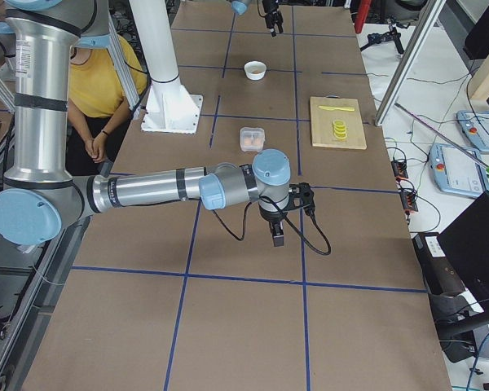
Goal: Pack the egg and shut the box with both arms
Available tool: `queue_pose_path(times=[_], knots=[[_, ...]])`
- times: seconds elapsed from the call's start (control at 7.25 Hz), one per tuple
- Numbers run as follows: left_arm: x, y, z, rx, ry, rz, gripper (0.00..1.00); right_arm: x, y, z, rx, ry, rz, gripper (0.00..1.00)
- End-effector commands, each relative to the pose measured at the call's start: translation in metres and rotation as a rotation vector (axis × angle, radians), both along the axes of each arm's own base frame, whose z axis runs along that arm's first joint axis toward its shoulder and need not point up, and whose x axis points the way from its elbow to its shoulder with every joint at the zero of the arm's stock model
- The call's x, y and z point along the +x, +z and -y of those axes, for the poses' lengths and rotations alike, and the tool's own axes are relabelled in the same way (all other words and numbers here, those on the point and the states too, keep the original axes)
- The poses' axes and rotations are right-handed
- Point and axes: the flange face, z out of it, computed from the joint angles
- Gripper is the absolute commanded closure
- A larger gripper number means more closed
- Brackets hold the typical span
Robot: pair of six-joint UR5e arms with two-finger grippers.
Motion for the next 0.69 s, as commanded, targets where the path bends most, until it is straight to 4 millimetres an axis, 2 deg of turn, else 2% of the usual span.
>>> queue_pose_path(times=[0.0,0.55], knots=[[0.077,-0.023,-0.053,-0.237,-0.123,0.025,0.3,0.0,0.002,-0.001,0.006,0.001,-0.003,0.0],[0.103,0.001,-0.065,-0.279,-0.119,0.14,0.31,0.001,0.003,-0.001,0.007,0.004,-0.014,0.0]])
